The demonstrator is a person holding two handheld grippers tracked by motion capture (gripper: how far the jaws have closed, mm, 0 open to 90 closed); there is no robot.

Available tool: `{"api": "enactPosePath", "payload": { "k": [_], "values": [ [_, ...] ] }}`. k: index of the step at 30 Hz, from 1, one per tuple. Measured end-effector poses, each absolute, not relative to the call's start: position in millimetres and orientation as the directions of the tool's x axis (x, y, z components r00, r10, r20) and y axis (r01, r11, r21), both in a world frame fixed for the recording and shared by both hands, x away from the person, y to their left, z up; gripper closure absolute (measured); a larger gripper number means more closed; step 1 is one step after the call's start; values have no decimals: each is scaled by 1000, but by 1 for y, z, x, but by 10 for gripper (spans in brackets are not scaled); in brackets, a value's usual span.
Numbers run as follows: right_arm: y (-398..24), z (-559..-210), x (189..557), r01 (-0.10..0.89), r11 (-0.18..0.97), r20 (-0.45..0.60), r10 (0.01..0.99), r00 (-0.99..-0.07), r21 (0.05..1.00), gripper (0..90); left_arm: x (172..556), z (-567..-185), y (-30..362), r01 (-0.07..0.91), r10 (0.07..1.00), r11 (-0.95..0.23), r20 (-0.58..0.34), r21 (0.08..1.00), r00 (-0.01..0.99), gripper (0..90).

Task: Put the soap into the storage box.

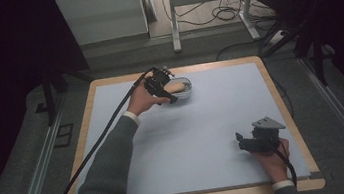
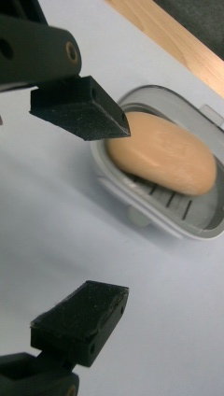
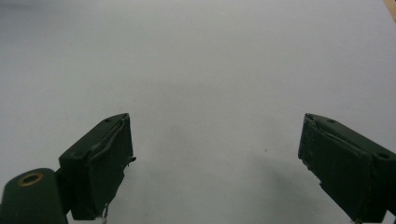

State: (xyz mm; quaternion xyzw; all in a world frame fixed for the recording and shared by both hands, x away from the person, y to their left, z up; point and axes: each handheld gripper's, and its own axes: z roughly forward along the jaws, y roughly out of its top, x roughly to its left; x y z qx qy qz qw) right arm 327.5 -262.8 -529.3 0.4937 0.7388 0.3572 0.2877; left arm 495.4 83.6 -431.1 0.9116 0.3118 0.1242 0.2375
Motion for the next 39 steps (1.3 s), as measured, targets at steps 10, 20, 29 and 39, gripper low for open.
{"api": "enactPosePath", "payload": {
  "k": [10,20,29,39],
  "values": [
    [-263,-529,327,520,255,-74,936,-344,815,101,444,-421,121,530,673,-609,30,591,739,190],
    [-263,-529,327,519,253,-74,937,-341,817,101,386,-447,154,537,697,-535,-19,652,717,190],
    [-263,-529,327,516,258,-83,938,-338,817,101,352,-493,183,587,738,-447,-91,675,668,199],
    [-262,-529,327,516,262,-85,936,-341,815,101,332,-530,207,640,815,-378,-87,669,573,199]
  ]
}}
